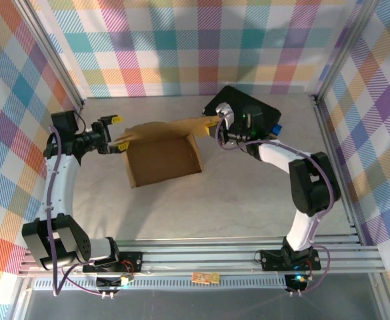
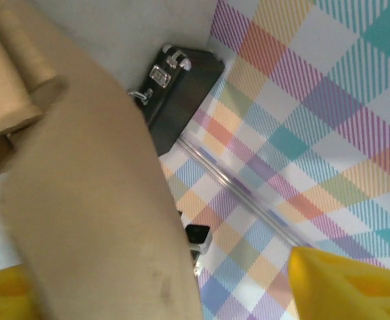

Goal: Fold the paper box

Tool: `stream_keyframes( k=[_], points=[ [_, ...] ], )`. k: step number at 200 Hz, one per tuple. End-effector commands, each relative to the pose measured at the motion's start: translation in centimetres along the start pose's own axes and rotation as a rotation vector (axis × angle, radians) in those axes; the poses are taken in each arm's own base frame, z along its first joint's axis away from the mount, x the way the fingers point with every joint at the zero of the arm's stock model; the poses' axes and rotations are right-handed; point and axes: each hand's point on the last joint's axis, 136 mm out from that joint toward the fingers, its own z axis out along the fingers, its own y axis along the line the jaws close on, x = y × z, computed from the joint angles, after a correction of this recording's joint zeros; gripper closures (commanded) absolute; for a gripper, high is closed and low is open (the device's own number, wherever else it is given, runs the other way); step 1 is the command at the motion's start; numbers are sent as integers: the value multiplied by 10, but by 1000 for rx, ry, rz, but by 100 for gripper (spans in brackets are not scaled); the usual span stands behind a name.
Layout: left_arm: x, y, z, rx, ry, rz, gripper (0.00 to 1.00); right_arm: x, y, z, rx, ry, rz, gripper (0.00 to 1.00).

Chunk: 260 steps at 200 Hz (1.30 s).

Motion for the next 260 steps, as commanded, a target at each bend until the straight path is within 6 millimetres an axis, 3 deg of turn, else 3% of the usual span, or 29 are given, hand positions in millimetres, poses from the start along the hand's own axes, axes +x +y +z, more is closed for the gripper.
stream_keyframes(
  k=[1, 22, 36, 61, 78, 93, 126, 143, 171, 199, 219, 260],
  points=[
    [4, -9, -30, -51, -127, 189, 20, -8, 15, -36, -3, 97, 13, 100],
    [1, -19, -56, -131, -276, 384, 17, -7, 6, -61, 100, 136, 34, 100],
    [-4, -21, -74, -201, -375, 502, 19, -5, 2, -66, 137, 182, 30, 100],
    [0, -33, -80, -239, -449, 799, 38, -12, -4, -66, 152, 199, 26, 100],
    [7, -35, -67, -246, -453, 1045, 53, -16, -1, -65, 129, 227, 14, 100],
    [9, -36, -53, -191, -446, 1144, 64, -13, -1, -68, 139, 266, 14, 100],
    [26, -45, -17, 18, -323, 1344, 76, 1, -6, -73, 198, 402, 79, 100],
    [34, -36, 3, 35, -241, 1442, 83, 7, -13, -74, 259, 475, 155, 100],
    [53, -15, 21, 58, -105, 1500, 73, 9, -19, -74, 354, 524, 205, 100],
    [77, 5, 26, 95, 13, 1532, 60, 10, -19, -71, 395, 548, 223, 100],
    [89, 23, 22, 25, 79, 1594, 50, 12, -18, -66, 395, 559, 200, 100],
    [65, 33, -5, -204, -92, 1701, 30, 21, -22, -62, 383, 590, 166, 100]
  ],
)
